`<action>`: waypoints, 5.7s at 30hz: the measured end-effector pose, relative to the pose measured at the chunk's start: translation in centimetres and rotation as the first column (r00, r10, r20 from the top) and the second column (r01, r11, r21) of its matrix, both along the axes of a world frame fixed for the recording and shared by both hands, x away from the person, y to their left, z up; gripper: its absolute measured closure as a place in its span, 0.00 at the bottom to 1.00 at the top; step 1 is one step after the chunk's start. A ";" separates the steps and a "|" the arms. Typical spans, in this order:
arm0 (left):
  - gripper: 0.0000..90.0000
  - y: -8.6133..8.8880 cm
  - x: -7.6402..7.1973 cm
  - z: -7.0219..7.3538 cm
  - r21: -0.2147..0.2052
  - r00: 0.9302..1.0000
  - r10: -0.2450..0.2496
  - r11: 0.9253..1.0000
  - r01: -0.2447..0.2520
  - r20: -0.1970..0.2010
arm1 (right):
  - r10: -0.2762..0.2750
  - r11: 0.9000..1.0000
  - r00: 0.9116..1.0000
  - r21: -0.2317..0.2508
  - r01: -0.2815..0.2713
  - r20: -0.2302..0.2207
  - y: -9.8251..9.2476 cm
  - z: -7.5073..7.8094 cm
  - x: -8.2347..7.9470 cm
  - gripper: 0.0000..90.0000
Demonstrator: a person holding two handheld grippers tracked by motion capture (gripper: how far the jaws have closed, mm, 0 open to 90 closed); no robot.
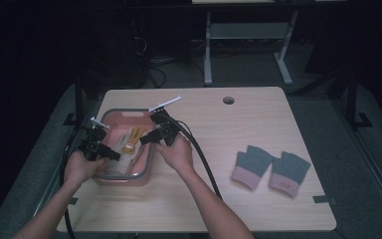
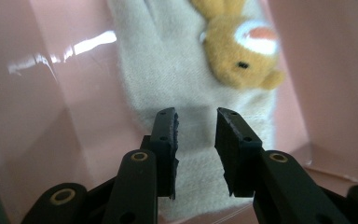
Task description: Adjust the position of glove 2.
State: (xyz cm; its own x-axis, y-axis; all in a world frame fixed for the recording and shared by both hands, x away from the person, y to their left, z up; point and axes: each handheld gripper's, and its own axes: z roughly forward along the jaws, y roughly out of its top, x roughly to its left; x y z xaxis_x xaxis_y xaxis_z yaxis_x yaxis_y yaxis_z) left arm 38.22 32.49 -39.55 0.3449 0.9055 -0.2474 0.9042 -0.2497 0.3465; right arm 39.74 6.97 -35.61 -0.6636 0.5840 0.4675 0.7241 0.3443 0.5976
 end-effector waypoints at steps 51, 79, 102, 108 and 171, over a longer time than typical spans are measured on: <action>0.52 -7.3 -1.8 4.9 -0.334 0.972 -0.132 0.923 0.193 0.196 | -0.121 0.991 0.993 0.055 0.121 -0.010 -13.3 -0.8 -1.3 0.60; 0.44 -16.5 -2.6 3.9 -0.391 0.938 -0.255 0.859 0.331 0.233 | -0.225 0.974 0.974 0.009 0.225 -0.004 -22.4 -1.8 -3.9 0.52; 0.41 -21.1 -3.6 2.3 -0.383 0.909 -0.313 0.832 0.402 0.274 | -0.324 0.945 0.946 -0.052 0.323 -0.007 -29.0 -4.6 -6.7 0.50; 0.41 -21.8 -3.7 1.8 -0.384 0.905 -0.321 0.826 0.412 0.278 | -0.346 0.934 0.938 -0.093 0.346 0.008 -30.6 -5.6 -7.6 0.50; 0.41 -22.2 -4.2 -0.8 -0.398 0.905 -0.329 0.818 0.415 0.268 | -0.497 0.807 0.861 -0.305 0.505 0.110 -37.7 -9.3 -10.4 0.92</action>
State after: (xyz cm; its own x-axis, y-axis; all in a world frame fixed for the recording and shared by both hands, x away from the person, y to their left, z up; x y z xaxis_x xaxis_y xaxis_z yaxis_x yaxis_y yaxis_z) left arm 34.07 10.24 -40.36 0.7101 0.5103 -0.4851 0.6844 -0.3382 0.6460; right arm 29.34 -30.71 -44.93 -0.2464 0.9502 0.1907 0.8347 0.1082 0.5399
